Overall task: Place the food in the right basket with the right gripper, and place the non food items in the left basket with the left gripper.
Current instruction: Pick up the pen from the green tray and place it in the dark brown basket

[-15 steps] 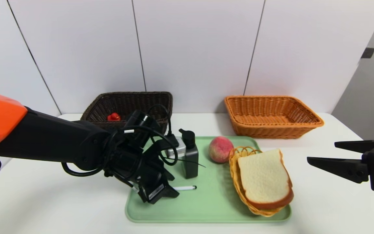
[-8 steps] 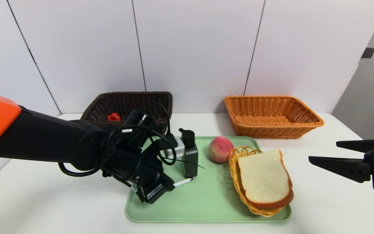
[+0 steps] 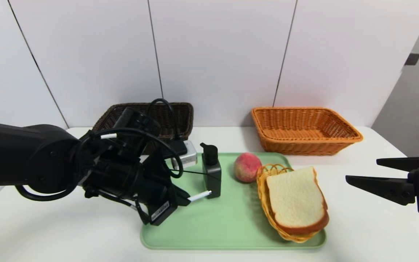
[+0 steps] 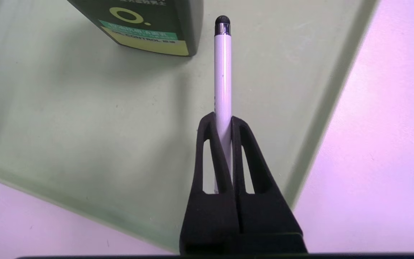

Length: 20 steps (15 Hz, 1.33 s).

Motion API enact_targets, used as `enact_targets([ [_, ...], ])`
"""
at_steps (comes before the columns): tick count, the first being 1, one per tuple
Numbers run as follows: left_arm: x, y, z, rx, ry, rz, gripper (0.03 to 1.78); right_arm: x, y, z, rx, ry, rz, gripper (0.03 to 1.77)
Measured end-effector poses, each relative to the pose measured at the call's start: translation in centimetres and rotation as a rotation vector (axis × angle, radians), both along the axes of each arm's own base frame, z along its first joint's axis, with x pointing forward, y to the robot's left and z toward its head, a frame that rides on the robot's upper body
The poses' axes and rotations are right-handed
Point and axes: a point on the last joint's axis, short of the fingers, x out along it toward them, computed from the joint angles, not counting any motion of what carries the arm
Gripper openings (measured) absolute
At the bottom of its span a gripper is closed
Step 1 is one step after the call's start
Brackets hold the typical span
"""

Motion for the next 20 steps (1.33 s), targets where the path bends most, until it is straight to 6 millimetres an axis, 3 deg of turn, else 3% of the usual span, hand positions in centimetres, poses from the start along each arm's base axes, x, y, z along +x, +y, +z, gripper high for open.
enact_targets([
  [6, -3.8, 2.3, 4.6, -0.069, -0.103, -0.009, 0.05, 0.0, 0.0, 0.0, -0.001, 0.000, 0.000, 1.70],
  [10, -3.6, 4.5, 8.3, -0.153, -0.179, 0.188, 0.05, 0.0, 0.0, 0.0, -0.001, -0.001, 0.001, 1.70],
  [14, -0.5, 7.5, 11.7, -0.197, -0.290, 0.376, 0.05, 0.0, 0.0, -0.2, -0.002, 0.005, 0.001, 1.70],
  [20, 7.0, 9.6, 14.3, -0.194, -0.388, 0.502, 0.05, -0.1, 0.0, -0.3, -0.002, 0.009, 0.000, 1.70],
])
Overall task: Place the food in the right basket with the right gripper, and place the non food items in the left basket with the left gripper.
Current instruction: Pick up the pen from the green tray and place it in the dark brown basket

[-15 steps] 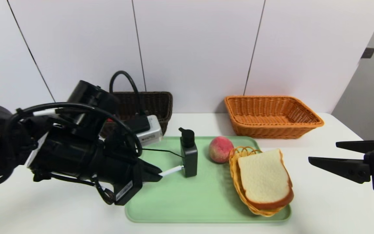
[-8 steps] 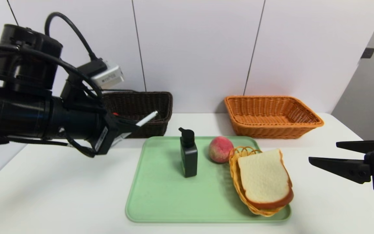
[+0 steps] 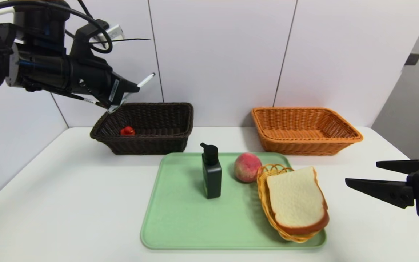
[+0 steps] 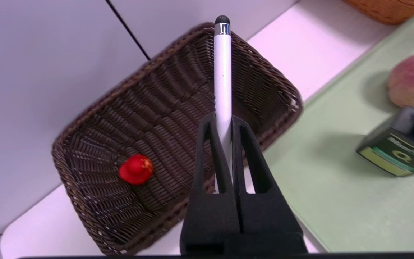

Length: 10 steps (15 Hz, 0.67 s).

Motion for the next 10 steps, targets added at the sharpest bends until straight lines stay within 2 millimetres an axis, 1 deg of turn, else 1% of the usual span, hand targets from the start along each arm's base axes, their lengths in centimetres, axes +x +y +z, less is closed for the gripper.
enact_targets([
  [2, 2.5, 0.3, 0.0, 0.004, -0.002, 0.021, 0.05, 0.0, 0.0, 0.0, -0.002, 0.001, -0.002, 1.70],
  [5, 6.1, 1.0, -1.2, 0.020, 0.015, 0.053, 0.05, 0.0, 0.0, -0.1, -0.005, 0.003, -0.005, 1.70],
  [8, 9.1, 2.1, -3.6, 0.108, 0.025, 0.050, 0.05, -0.1, 0.0, -0.5, -0.010, 0.016, -0.006, 1.70],
  [10, 10.5, 2.3, -5.3, 0.181, 0.027, 0.021, 0.05, -0.1, 0.0, -0.8, -0.013, 0.025, -0.005, 1.70],
])
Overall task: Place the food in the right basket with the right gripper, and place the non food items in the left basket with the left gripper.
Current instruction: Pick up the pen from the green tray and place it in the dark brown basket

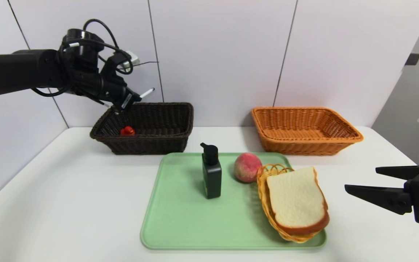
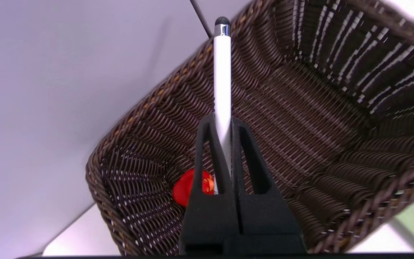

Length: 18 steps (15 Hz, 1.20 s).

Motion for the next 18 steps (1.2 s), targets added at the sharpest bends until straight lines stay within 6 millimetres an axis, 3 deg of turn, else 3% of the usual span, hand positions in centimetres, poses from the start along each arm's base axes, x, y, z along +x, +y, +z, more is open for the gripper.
enact_targets([
  [8, 2.2, -0.4, -3.8, 0.088, 0.056, -0.034, 0.05, 0.0, 0.0, -0.2, -0.001, 0.009, -0.001, 1.70],
  [12, 2.2, -0.4, -4.1, 0.089, 0.065, -0.035, 0.72, 0.0, 0.0, -0.3, -0.001, 0.011, -0.001, 1.70],
  [15, 2.2, -0.4, -3.5, 0.077, 0.050, -0.026, 1.03, -0.1, 0.0, -0.3, -0.001, 0.010, -0.002, 1.70],
  [18, 1.1, -0.3, -1.4, -0.013, 0.039, 0.025, 1.25, -0.3, -0.1, -0.3, 0.001, 0.006, -0.005, 1.70],
])
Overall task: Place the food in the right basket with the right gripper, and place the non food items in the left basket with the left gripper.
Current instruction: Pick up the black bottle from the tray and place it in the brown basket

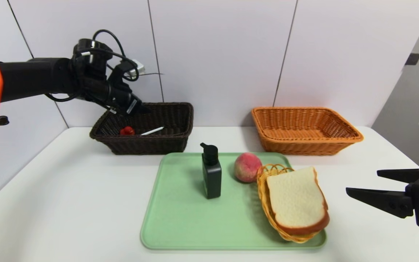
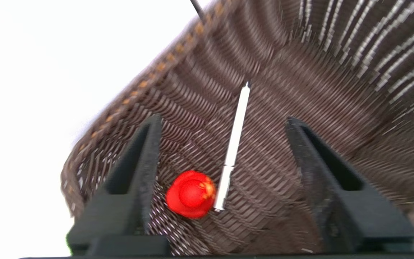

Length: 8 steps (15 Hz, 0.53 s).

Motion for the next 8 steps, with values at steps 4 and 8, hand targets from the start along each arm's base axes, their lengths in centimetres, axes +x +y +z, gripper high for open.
enact_targets([
  [4, -3.1, -0.2, 3.5, -0.234, 0.054, 0.121, 1.43, -0.5, -0.1, 0.0, 0.003, -0.009, 0.000, 1.70],
  [8, -7.6, -0.8, 5.1, -0.355, 0.148, 0.190, 1.54, -0.7, -0.2, 0.1, 0.005, -0.019, -0.002, 1.70],
])
